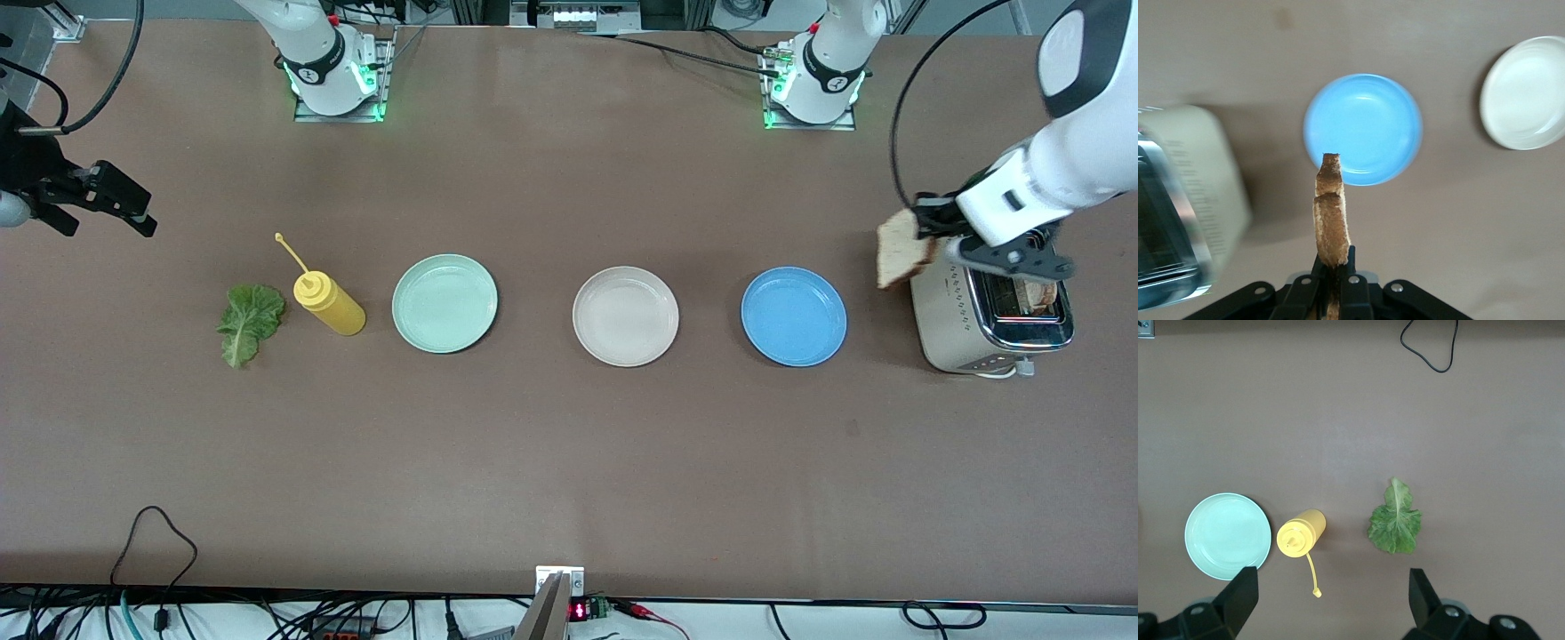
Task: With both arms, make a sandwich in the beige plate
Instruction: 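Carry the toast to the beige plate and lower it with the left gripper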
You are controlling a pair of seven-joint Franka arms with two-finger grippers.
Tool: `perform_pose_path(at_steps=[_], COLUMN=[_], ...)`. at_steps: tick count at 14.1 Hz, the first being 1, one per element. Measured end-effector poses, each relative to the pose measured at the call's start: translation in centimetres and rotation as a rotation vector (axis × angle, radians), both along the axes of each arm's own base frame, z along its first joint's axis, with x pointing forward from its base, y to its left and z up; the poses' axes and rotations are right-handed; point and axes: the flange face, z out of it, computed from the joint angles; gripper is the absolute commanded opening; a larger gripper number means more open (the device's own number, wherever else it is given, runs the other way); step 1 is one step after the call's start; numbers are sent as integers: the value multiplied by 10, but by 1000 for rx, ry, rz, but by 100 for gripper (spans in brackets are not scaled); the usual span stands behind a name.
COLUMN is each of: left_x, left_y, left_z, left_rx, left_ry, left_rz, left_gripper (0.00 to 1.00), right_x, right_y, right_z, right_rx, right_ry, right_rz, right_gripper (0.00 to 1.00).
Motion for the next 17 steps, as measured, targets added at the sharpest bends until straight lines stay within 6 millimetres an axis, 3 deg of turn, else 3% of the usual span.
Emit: perform_pose_path(at_steps=[5,9,10,12,17], left_x=[28,28,27,27,11], left_y=[-59,-150,-164,-176,-178], left_z=[-84,-127,-137,-166,-268], left_rx=[-439,-606,-628,-712,-888], left_ry=[136,83,61,25,-55], left_rz=[186,244,253,282,288], left_gripper=[1,1,1,1,1], right_x=[0,0,0,0,0], right_y=[0,0,0,0,0], right_z=[0,0,0,0,0], right_rx=[0,0,0,0,0], right_ry=[0,0,0,0,0], right_rz=[0,0,0,1,2], right_gripper=[100,100,100,100,100])
